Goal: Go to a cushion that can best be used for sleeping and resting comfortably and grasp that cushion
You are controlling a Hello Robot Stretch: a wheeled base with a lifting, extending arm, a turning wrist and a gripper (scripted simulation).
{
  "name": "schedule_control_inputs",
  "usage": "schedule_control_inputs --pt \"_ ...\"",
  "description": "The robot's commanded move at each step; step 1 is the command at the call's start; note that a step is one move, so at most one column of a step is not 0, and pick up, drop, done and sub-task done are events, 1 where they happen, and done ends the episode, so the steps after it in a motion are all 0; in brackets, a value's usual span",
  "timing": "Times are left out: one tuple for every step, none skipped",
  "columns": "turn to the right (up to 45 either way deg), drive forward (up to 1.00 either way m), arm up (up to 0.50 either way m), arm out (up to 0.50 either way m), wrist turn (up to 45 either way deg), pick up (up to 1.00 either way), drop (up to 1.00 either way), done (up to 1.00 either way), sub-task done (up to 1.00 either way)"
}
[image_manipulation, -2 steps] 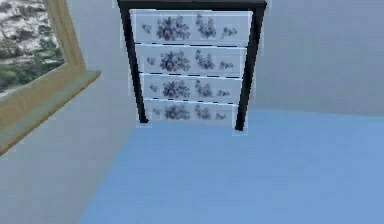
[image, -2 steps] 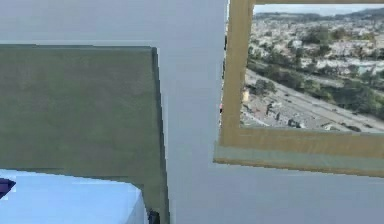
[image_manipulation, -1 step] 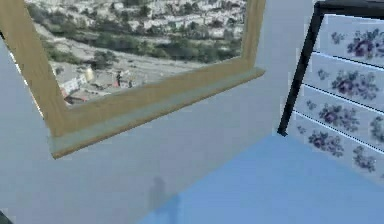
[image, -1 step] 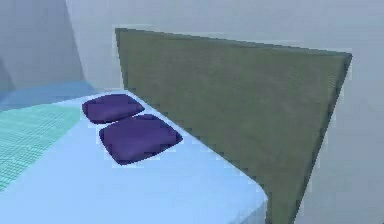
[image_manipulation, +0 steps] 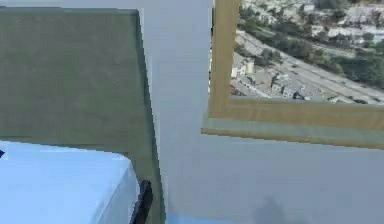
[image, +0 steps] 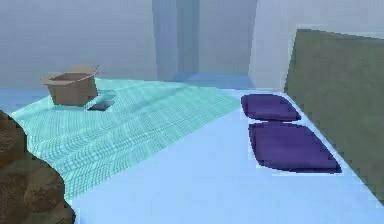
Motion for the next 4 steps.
schedule_control_inputs --pt "-45.0 0.0 0.0 0.0 0.0 0.0 0.0 0.0 0.0" --pt "-15.0 0.0 0.0 0.0 0.0 0.0 0.0 0.0 0.0" --pt "0.0 0.0 0.5 0.0 0.0 0.0 0.0 0.0 0.0" --pt "0.0 0.0 0.38 0.0 0.0 0.0 0.0 0.0 0.0"
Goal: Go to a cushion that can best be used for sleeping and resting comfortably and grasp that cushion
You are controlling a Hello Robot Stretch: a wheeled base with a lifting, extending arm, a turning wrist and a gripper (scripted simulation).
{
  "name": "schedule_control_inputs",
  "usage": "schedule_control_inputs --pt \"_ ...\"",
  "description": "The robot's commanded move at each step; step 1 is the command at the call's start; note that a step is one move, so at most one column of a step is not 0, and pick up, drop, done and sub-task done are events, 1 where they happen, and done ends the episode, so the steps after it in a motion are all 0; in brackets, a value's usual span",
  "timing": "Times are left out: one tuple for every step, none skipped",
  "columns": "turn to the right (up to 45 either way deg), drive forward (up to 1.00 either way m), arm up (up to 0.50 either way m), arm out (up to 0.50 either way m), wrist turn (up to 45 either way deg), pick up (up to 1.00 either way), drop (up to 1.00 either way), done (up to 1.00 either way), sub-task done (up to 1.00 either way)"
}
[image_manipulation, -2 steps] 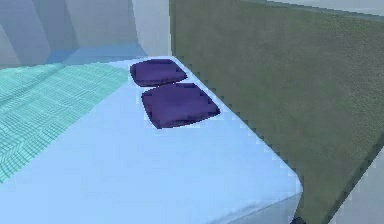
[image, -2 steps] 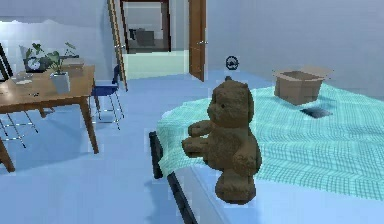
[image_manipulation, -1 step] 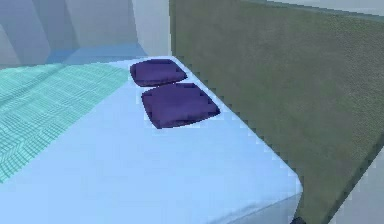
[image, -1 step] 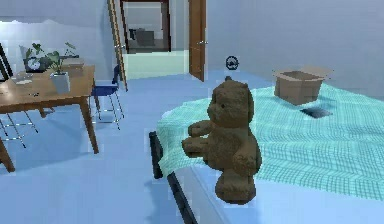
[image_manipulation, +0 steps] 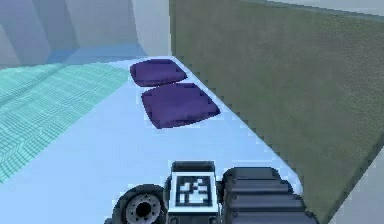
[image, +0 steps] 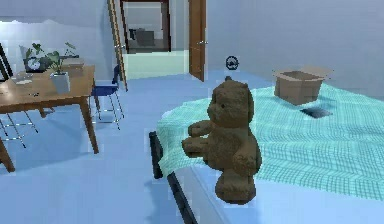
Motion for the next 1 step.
schedule_control_inputs --pt "0.0 0.0 0.0 0.5 0.0 0.0 0.0 0.0 0.0"
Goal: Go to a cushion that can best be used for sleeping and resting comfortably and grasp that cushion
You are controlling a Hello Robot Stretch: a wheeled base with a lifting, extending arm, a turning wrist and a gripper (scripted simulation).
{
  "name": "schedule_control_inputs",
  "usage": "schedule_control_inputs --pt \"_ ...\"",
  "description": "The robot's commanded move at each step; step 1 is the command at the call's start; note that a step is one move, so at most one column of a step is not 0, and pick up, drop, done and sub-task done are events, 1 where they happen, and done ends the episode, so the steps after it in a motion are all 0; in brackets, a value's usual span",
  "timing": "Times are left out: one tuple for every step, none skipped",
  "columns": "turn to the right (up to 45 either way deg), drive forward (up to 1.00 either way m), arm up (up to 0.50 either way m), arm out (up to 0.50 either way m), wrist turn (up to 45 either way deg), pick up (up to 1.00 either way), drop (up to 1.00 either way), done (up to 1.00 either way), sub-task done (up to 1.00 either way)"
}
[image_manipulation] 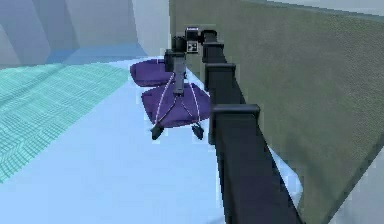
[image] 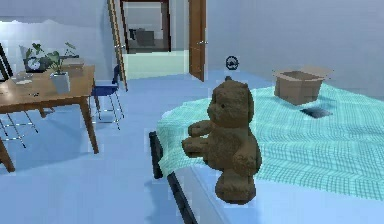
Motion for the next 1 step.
schedule_control_inputs --pt "0.0 0.0 0.0 0.0 45.0 0.0 0.0 0.0 0.0"
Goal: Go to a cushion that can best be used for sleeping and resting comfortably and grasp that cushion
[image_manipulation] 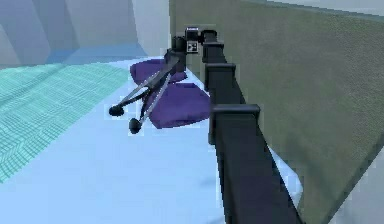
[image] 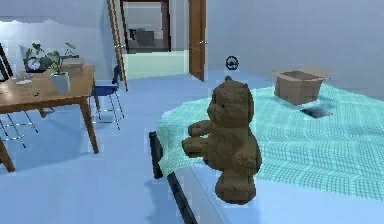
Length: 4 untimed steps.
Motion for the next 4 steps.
schedule_control_inputs --pt "0.0 0.0 0.0 0.0 45.0 0.0 0.0 0.0 0.0" --pt "0.0 0.0 0.0 0.0 45.0 0.0 0.0 0.0 0.0" --pt "0.0 0.0 -0.28 0.0 0.0 0.0 0.0 0.0 0.0" --pt "0.0 0.0 0.0 0.0 0.0 1.0 0.0 0.0 0.0"
